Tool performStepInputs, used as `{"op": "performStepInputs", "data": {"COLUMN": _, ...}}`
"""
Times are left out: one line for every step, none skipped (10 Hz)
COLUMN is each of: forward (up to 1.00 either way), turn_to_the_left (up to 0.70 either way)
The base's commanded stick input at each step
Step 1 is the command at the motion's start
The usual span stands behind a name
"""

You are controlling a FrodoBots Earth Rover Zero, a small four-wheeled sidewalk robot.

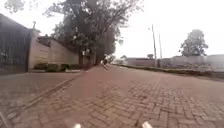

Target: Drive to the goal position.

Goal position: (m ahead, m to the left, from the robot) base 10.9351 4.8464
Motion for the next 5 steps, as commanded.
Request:
{"op": "performStepInputs", "data": {"forward": 0.70, "turn_to_the_left": 0.12}}
{"op": "performStepInputs", "data": {"forward": 0.70, "turn_to_the_left": 0.09}}
{"op": "performStepInputs", "data": {"forward": 0.70, "turn_to_the_left": 0.06}}
{"op": "performStepInputs", "data": {"forward": 0.70, "turn_to_the_left": 0.21}}
{"op": "performStepInputs", "data": {"forward": 0.70, "turn_to_the_left": 0.05}}
